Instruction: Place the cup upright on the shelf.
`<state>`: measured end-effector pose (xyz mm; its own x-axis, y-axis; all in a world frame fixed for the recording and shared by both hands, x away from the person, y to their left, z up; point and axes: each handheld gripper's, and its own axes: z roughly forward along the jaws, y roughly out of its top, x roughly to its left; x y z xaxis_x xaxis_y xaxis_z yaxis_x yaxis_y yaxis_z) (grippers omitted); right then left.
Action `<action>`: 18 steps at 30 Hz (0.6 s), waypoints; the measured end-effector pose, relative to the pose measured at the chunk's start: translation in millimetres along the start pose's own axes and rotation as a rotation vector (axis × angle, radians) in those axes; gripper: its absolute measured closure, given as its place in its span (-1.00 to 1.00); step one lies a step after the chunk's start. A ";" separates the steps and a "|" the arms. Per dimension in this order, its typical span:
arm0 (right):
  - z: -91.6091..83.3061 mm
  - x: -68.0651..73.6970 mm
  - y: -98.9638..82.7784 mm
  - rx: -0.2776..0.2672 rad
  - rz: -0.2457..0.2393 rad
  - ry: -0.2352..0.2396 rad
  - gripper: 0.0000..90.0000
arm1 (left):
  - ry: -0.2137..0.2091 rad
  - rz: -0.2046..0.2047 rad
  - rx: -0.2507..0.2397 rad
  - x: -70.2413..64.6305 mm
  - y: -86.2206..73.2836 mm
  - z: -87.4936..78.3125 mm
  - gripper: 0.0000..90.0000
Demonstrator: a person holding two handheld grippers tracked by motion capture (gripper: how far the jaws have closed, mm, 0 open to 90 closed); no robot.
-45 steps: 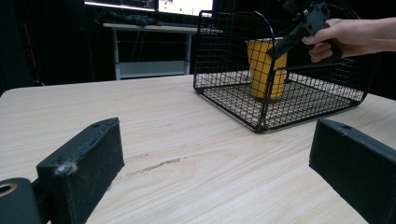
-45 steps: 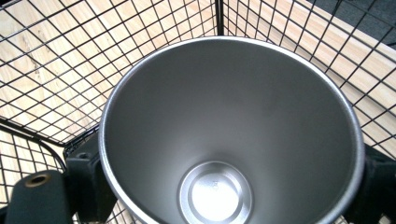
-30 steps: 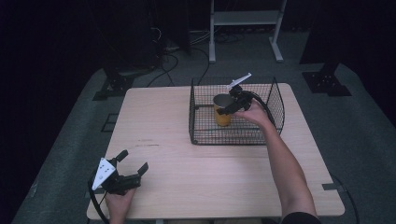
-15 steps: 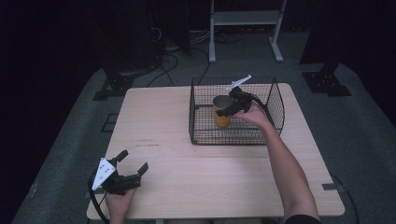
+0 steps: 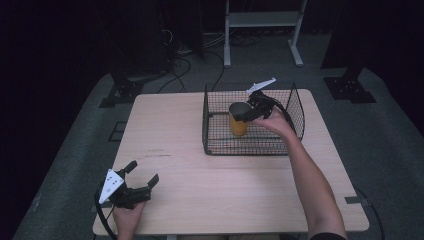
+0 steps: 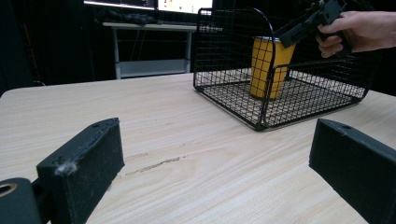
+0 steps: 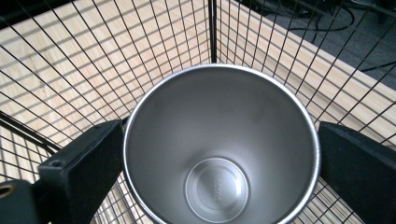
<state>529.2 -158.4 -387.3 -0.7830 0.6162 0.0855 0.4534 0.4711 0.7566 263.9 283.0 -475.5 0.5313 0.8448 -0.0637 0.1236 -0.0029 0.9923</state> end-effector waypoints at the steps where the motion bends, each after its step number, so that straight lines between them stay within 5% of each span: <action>1: -1.2 -0.2 0.4 -0.003 0.004 0.002 -0.95 | 0.000 0.001 0.001 -0.1 0.0 0.1 -0.95; 18: -27.5 -4.2 4.5 -0.068 0.032 0.027 -0.95 | 0.006 0.010 0.008 -1.8 0.1 1.2 -0.95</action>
<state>522.8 -176.2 -366.4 -0.7803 0.6123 0.1270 0.4487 0.4068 0.7957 264.0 280.8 -475.5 0.5271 0.8482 -0.0528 0.1246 -0.0157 0.9921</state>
